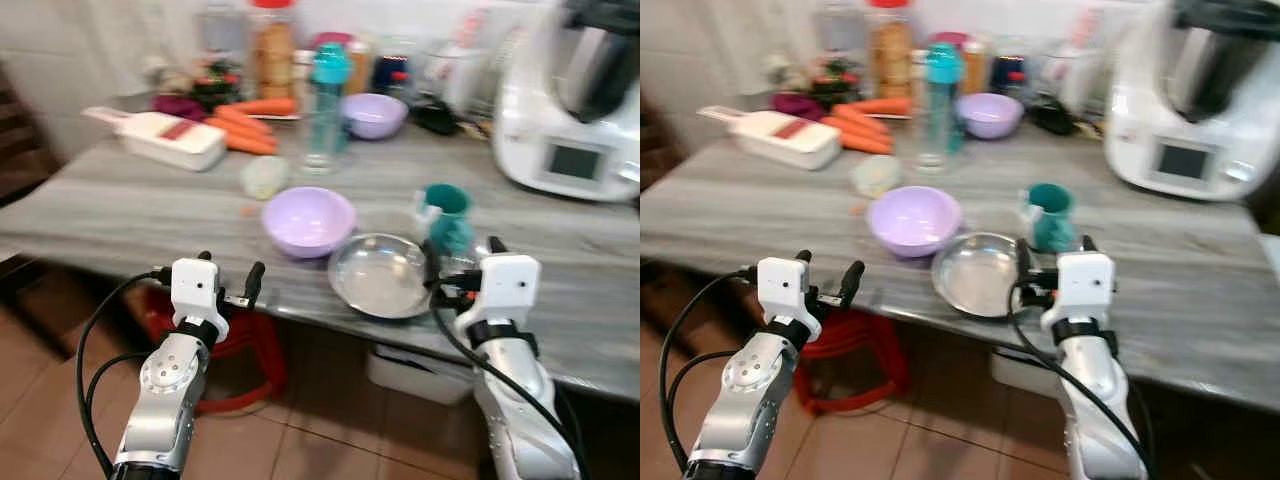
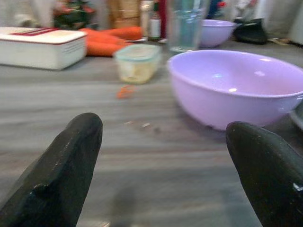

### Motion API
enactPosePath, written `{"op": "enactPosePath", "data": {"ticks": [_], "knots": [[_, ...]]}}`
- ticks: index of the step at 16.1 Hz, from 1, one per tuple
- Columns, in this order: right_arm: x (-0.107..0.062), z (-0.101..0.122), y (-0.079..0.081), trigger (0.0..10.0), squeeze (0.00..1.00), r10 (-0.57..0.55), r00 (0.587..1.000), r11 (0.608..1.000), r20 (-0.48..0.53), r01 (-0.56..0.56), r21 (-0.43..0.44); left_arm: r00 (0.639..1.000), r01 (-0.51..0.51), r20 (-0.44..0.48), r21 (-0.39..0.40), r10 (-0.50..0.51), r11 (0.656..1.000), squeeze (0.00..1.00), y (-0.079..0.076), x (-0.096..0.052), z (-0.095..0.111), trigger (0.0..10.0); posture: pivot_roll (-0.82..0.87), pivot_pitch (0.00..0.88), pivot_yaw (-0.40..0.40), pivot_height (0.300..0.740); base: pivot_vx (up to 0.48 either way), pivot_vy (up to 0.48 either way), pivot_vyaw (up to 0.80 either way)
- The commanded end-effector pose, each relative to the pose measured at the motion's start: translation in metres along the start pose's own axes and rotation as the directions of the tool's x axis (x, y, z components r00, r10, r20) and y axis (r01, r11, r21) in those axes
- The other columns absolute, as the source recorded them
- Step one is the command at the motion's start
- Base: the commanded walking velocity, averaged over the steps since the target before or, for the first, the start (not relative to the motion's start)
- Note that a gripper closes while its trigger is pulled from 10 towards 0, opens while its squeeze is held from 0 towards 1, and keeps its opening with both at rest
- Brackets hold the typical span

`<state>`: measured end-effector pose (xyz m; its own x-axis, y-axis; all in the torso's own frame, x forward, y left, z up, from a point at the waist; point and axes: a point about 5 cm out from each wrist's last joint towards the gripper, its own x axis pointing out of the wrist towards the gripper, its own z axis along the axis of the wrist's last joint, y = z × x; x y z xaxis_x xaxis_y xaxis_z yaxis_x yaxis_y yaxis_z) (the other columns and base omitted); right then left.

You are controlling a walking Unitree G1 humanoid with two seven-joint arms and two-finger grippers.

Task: Setting the table

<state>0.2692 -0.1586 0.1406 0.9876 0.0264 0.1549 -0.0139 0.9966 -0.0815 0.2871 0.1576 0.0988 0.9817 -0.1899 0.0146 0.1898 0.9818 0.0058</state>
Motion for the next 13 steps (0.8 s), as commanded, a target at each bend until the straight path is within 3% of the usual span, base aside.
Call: {"op": "enactPosePath", "data": {"ticks": [1, 9, 13], "knots": [[0.001, 0.005, 0.0, 10.0, 0.0, -0.005, 1.0, 1.0, 0.011, 0.005, -0.003, 1.0, -0.012, 0.014, 0.01, 0.011, 1.0, 0.0, 0.0, 0.004, 0.003, 10.0, -0.08, 0.0, 0.002, 0.74, 0.0, 0.0, 0.8], [0.005, 0.01, 0.013, 10.0, 0.0, 0.058, 0.998, 0.998, 0.039, -0.057, -0.028, 0.986, -0.156, 0.076, 0.086, 0.149, 0.984, 0.0, 0.014, 0.009, 0.013, 10.0, -0.08, 0.0, 0.009, 0.74, 0.0, 0.0, 0.8], [0.008, 0.011, 0.016, 10.0, 0.0, 0.078, 0.996, 0.996, 0.048, -0.076, -0.037, 0.983, -0.173, 0.077, 0.098, 0.165, 0.98, 0.0, 0.016, 0.01, 0.011, 10.0, -0.08, 0.0, 0.009, 0.74, 0.0, 0.0, 0.8]]}}
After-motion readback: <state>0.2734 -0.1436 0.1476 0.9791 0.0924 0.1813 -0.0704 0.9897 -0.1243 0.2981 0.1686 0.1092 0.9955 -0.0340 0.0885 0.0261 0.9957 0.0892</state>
